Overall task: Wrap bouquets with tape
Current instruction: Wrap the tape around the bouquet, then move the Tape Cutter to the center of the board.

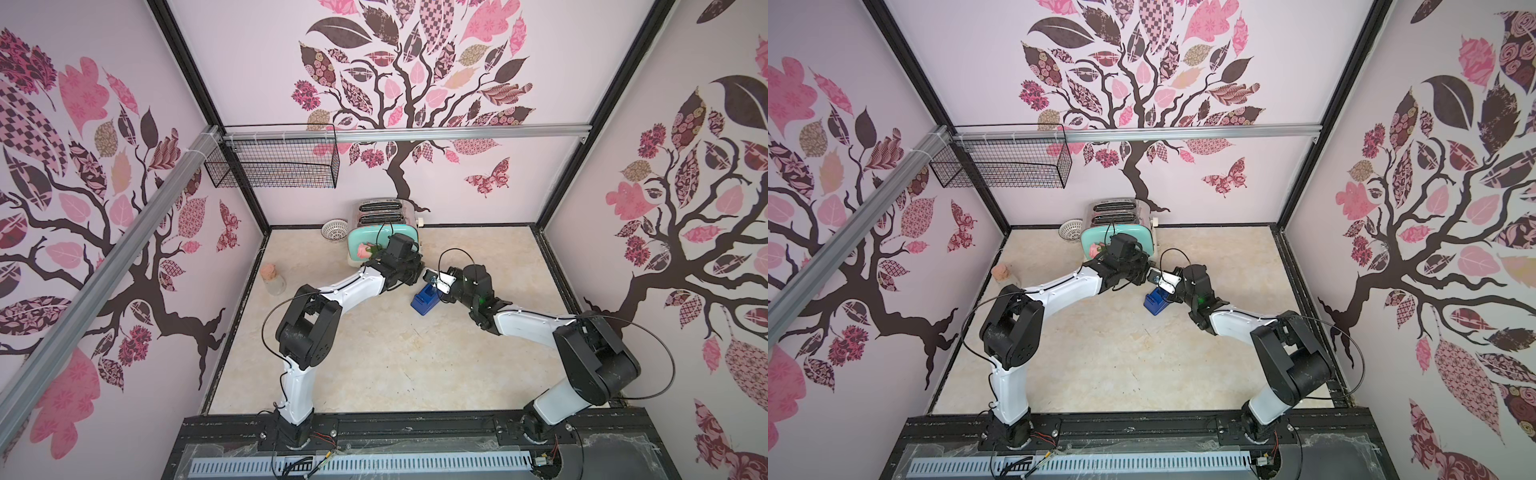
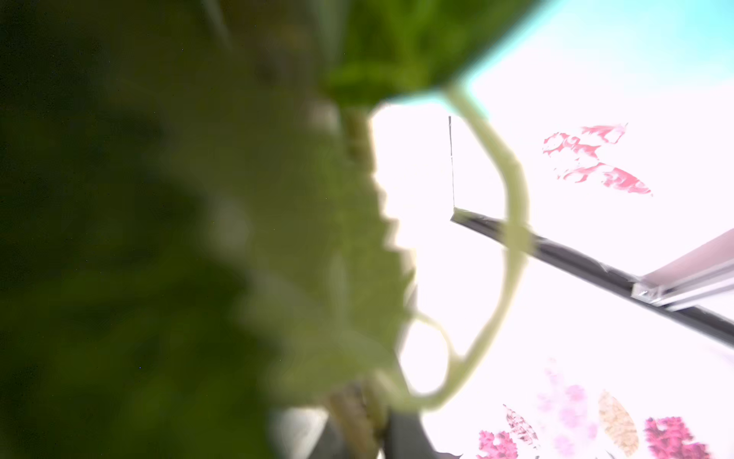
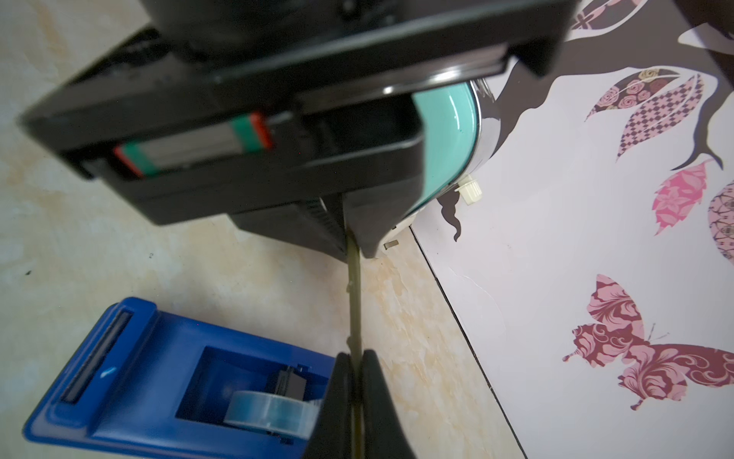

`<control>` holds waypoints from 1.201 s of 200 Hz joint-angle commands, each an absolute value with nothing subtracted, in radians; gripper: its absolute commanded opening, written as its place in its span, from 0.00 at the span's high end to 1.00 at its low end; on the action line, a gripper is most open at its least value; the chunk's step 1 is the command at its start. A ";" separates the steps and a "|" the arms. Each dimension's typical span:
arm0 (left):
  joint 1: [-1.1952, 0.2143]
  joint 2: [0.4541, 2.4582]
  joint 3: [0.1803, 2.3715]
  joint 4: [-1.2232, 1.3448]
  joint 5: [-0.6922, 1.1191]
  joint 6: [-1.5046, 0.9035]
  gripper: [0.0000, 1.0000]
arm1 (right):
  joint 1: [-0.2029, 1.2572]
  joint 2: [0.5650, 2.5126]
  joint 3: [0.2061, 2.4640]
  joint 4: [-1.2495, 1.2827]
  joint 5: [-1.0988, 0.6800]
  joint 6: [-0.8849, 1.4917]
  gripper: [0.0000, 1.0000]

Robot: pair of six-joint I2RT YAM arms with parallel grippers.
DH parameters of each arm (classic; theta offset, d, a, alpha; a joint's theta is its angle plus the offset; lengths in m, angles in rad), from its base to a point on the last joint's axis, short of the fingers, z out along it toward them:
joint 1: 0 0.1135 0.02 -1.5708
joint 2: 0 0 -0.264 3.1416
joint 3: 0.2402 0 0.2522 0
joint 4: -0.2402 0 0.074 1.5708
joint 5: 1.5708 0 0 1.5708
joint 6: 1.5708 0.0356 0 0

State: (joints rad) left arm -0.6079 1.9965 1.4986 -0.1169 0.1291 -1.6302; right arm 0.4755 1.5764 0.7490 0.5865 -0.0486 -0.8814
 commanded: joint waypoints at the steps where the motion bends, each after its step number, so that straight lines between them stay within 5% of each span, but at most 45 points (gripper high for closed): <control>1: -0.605 2.021 1.526 -0.099 0.112 -1.626 1.00 | 0.471 1.517 0.745 0.660 -0.056 -0.836 0.92; 25: -0.607 2.008 1.504 -0.095 0.099 -1.628 1.00 | 0.471 1.482 0.733 0.653 -0.059 -0.744 0.81; 43: -0.606 2.000 1.487 -0.092 0.095 -1.629 1.00 | 0.472 1.441 0.736 0.617 -0.056 -0.622 0.51; 62: -0.606 1.994 1.477 -0.088 0.097 -1.628 1.00 | 0.472 1.395 0.759 0.528 -0.082 -0.463 0.42; 111: -0.610 1.977 1.459 -0.082 0.089 -1.608 1.00 | 0.458 1.374 0.893 0.234 -0.028 0.004 0.46; 181: -0.610 1.933 1.347 0.014 0.069 -1.557 1.00 | 0.295 1.410 0.949 0.019 -0.493 0.351 0.32; 240: -0.609 1.904 1.298 0.041 0.063 -1.523 1.00 | 0.225 1.580 0.951 0.069 -0.476 0.615 0.20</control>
